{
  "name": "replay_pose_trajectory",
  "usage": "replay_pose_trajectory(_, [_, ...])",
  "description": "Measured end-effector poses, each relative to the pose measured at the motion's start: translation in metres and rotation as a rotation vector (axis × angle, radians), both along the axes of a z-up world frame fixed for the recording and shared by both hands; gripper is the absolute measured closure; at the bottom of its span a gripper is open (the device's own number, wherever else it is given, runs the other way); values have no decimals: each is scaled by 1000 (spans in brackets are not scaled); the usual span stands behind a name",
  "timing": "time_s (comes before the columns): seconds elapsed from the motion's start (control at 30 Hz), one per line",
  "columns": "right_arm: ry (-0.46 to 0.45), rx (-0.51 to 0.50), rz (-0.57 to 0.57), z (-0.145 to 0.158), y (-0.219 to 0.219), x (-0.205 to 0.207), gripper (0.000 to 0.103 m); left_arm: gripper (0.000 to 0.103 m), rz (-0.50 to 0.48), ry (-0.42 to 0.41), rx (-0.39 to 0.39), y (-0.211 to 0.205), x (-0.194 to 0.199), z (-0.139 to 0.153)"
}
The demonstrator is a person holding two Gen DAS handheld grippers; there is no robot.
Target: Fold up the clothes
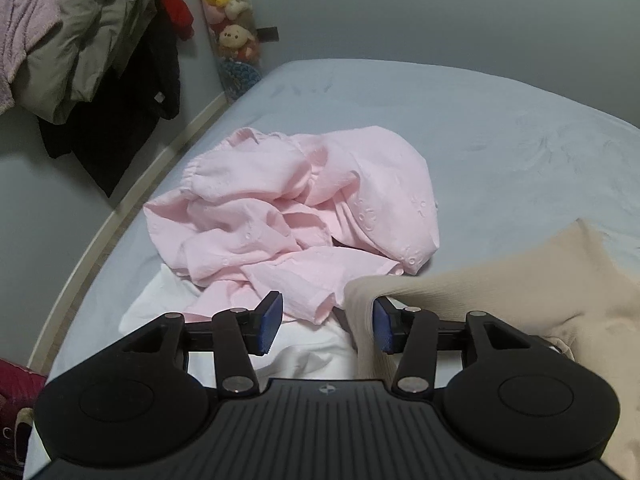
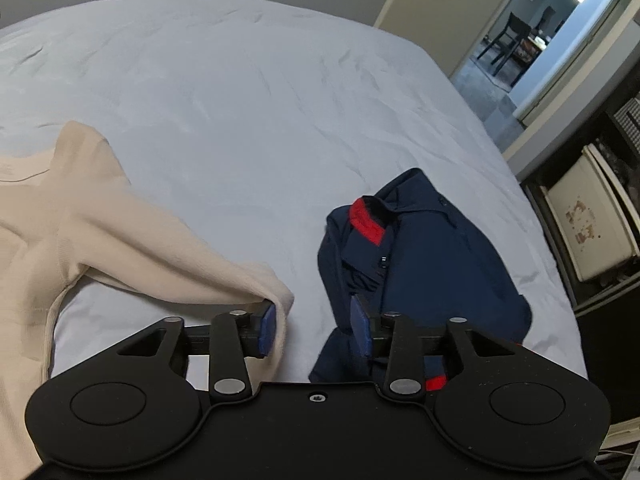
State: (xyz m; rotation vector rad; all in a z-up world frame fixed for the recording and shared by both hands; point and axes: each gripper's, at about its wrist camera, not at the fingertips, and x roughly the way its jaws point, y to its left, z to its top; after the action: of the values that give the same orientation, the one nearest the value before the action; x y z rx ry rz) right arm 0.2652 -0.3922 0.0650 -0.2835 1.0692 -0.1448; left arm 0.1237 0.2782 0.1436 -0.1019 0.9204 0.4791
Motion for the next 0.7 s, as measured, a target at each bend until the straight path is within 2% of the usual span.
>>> replay_pose_trajectory(0.2, [-10,-60,-18,16,-9,-9,61,57,25,-1,47,8,-11,14])
replay_pose_trajectory(0.3, [-24,-93,-38,23,-14,-12,61,58,83,-12,145,12,-18,26])
replay_pose_trajectory(0.37, [-31,-107,-51,27,-17,-14,61,58,92,-13,164,21,-25,36])
replay_pose_trajectory(0.53, [-48,-255,-61,33,-23,-17,60,58,102,-27,129,32,-38,48])
replay_pose_trajectory(0.6, [-49,-236,-70,37,-30,-19,60,58,85,-29,128,28,-40,48])
replay_pose_trajectory(0.7, [-66,-148,-81,46,-37,-23,60,57,36,-34,95,14,-36,43])
